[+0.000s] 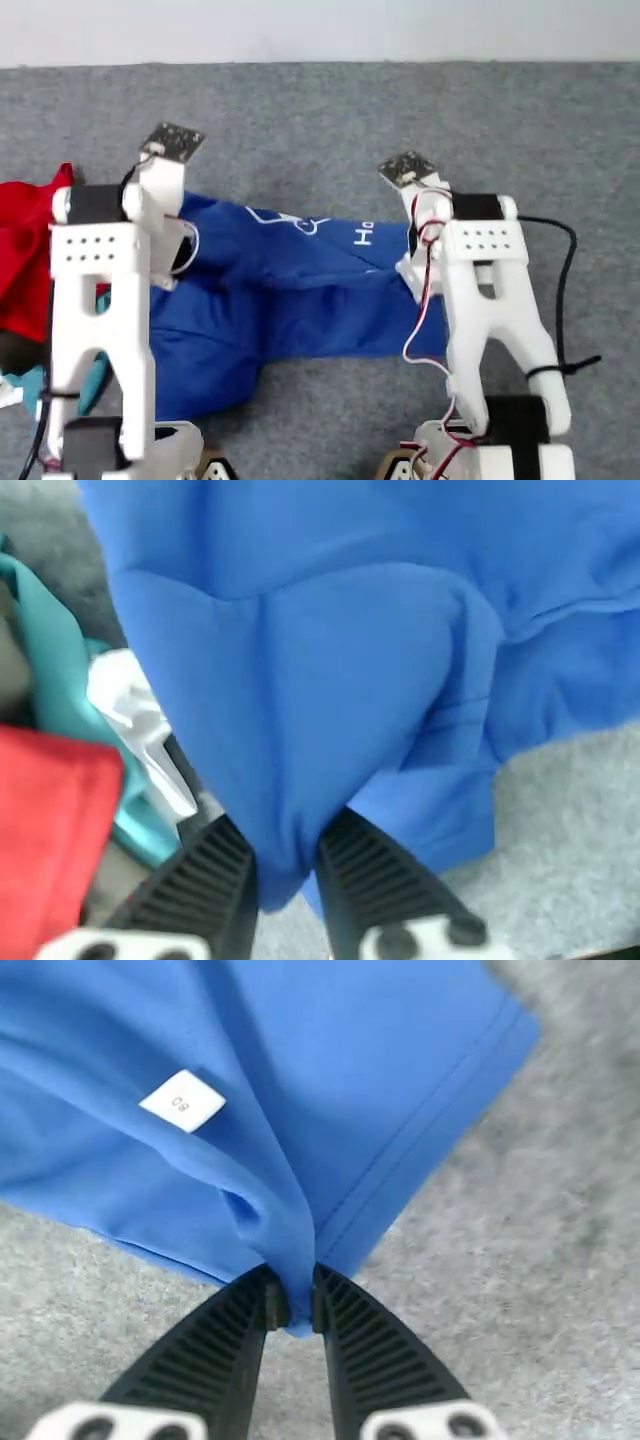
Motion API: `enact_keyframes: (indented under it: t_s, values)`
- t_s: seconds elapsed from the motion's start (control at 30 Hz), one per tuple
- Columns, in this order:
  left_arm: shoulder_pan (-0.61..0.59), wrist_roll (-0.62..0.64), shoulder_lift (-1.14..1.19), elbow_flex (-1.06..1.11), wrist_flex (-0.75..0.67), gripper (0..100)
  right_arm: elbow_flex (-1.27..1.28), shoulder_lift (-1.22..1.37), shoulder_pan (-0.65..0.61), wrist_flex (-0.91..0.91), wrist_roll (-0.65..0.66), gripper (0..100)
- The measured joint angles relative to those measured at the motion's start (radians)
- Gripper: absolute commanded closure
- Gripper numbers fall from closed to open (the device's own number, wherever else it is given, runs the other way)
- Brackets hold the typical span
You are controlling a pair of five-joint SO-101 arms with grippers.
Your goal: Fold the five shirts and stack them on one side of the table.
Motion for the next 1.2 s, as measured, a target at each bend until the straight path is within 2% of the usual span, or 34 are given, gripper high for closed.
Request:
enact_keyframes:
  t_s: [0.23, 0.6, 1.0, 1.07, 1.2]
  values:
    - [0.0, -0.04, -0.15, 0.149, 0.0, 99, 0.13, -0.074, 0.006, -0.04, 0.002, 98.8]
    - [0.0, -0.222, -0.451, 0.454, 0.0, 99, 0.244, -0.201, 0.006, -0.04, 0.026, 98.8]
    - [-0.106, -0.351, -0.651, 0.508, 0.0, 98, 0.307, -0.354, 0.006, -0.04, 0.098, 98.3]
    - [-0.109, -0.351, -0.672, 0.508, 0.0, 94, 0.307, -0.37, 0.006, -0.04, 0.098, 96.1]
    - [-0.114, -0.351, -0.712, 0.508, 0.0, 85, 0.307, -0.397, 0.006, -0.018, 0.101, 85.0]
